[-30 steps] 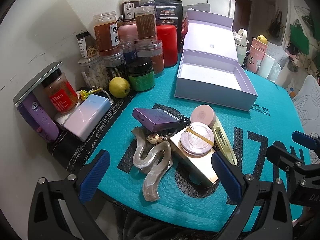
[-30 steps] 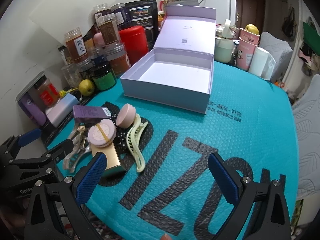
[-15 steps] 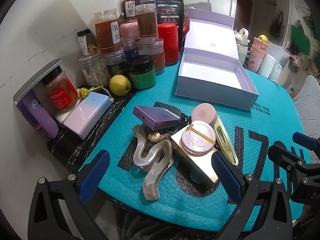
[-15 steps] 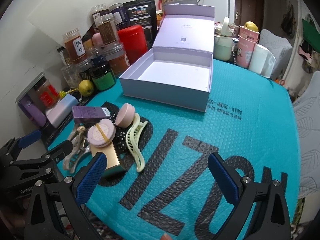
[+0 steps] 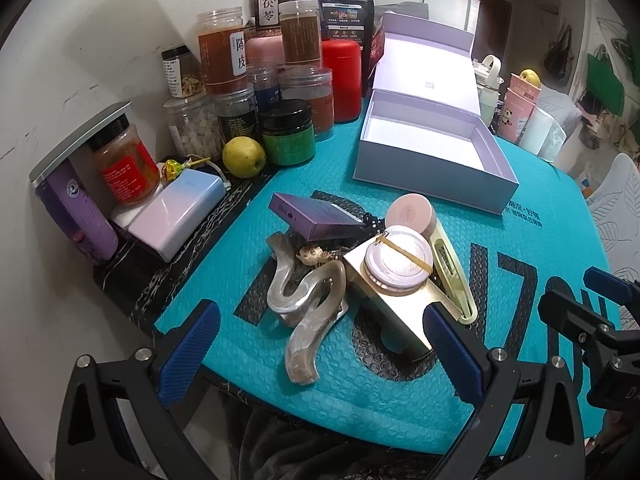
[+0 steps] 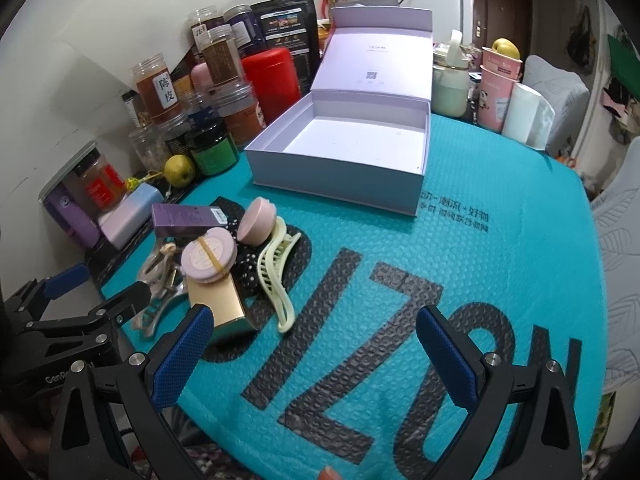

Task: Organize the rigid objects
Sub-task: 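Grasp the pearly S-shaped clip with the left tool while the right tool grasps the pale yellow claw clip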

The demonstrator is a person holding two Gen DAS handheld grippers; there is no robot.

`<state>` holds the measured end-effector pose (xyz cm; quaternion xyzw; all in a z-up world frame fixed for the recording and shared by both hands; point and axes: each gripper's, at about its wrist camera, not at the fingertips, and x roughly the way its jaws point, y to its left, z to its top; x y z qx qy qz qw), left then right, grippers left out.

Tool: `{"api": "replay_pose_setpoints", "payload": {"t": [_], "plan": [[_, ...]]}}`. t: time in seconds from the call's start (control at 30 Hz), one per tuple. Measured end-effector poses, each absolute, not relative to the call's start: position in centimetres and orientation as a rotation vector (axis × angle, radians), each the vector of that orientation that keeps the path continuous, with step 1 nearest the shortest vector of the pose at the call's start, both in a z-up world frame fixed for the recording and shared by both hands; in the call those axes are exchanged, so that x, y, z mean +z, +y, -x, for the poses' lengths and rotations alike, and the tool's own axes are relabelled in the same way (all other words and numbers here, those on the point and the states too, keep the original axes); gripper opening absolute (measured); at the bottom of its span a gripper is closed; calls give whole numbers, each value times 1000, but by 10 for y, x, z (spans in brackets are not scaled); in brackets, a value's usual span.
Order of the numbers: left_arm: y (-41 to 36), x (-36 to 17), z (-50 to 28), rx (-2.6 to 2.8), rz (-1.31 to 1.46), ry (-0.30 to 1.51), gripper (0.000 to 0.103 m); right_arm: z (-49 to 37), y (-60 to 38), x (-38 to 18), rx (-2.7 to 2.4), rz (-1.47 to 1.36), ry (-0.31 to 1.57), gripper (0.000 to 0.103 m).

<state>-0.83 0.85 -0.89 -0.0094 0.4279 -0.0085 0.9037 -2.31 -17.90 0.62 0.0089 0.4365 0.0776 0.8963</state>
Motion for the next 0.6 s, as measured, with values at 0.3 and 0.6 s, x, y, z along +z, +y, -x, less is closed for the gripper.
{"api": "replay_pose_setpoints", "payload": {"t": [0.3, 0.6], "plan": [[20, -17, 9, -1, 58, 904, 103, 25, -179, -2, 200, -46, 920, 103], [35, -31, 3, -49, 147, 911, 103, 17, -177, -21, 235, -59, 974, 103]]}}
